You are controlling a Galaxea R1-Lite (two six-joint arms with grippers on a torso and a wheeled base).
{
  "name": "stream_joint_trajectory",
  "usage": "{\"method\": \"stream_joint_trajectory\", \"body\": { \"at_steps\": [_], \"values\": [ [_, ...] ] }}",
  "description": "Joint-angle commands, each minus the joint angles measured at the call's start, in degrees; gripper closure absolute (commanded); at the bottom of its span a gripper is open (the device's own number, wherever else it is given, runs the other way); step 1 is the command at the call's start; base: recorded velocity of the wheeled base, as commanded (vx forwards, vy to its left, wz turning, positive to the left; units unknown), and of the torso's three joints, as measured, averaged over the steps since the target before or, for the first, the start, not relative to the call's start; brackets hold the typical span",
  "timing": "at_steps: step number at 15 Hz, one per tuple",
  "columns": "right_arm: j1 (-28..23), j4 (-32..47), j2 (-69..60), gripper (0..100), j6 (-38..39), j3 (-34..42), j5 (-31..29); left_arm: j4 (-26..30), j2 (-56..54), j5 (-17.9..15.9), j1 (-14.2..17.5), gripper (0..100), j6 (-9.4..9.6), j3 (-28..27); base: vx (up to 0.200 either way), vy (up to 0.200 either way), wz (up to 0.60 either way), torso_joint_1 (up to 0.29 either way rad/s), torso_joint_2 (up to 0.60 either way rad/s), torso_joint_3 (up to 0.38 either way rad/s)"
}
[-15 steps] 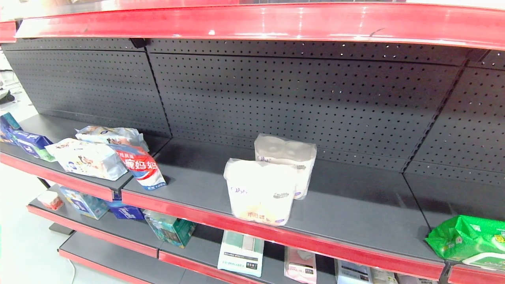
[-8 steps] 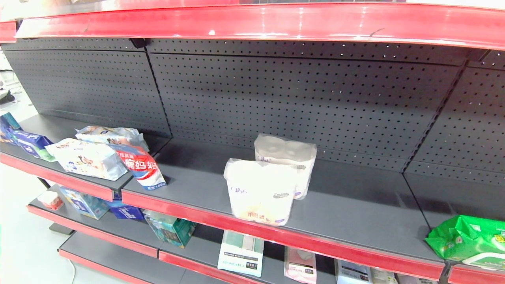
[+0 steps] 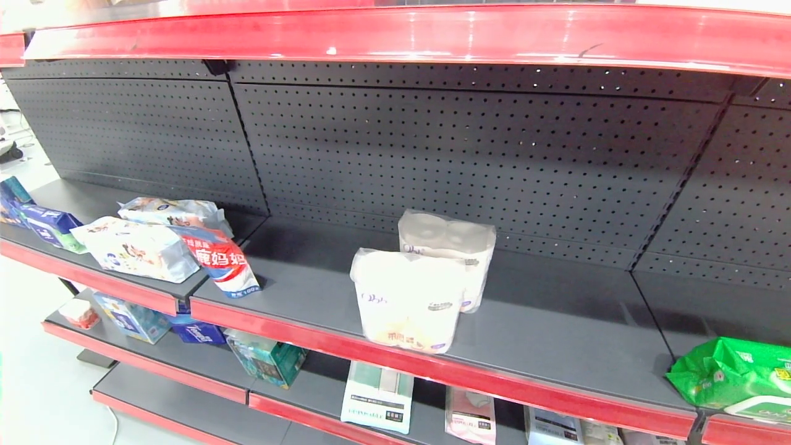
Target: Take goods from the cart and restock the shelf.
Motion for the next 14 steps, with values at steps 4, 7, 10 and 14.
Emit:
{"method": "stream_joint_trajectory", "body": {
  "at_steps": [4,7,10,14],
  "values": [
    [0.1,-0.1,-0.6,0,0.2,0.0,0.1,0.0,0.0,0.0,0.0,0,-0.05,0.0,0.000,0.000,0.00,0.000,0.00,0.000],
    [0.1,-0.1,-0.6,0,0.4,0.0,0.2,0.0,0.0,0.0,0.0,0,0.04,0.0,0.000,0.000,-0.20,0.001,0.00,0.001],
    [0.1,-0.1,-0.6,0,0.3,0.0,0.2,0.0,0.0,0.0,0.0,0,0.04,0.0,0.000,0.000,-0.60,0.001,0.00,0.002],
    [0.1,-0.1,-0.6,0,0.3,0.0,0.2,0.0,0.0,0.0,0.0,0,0.04,0.0,0.000,0.000,-0.60,0.005,0.00,0.000]
  ]
}}
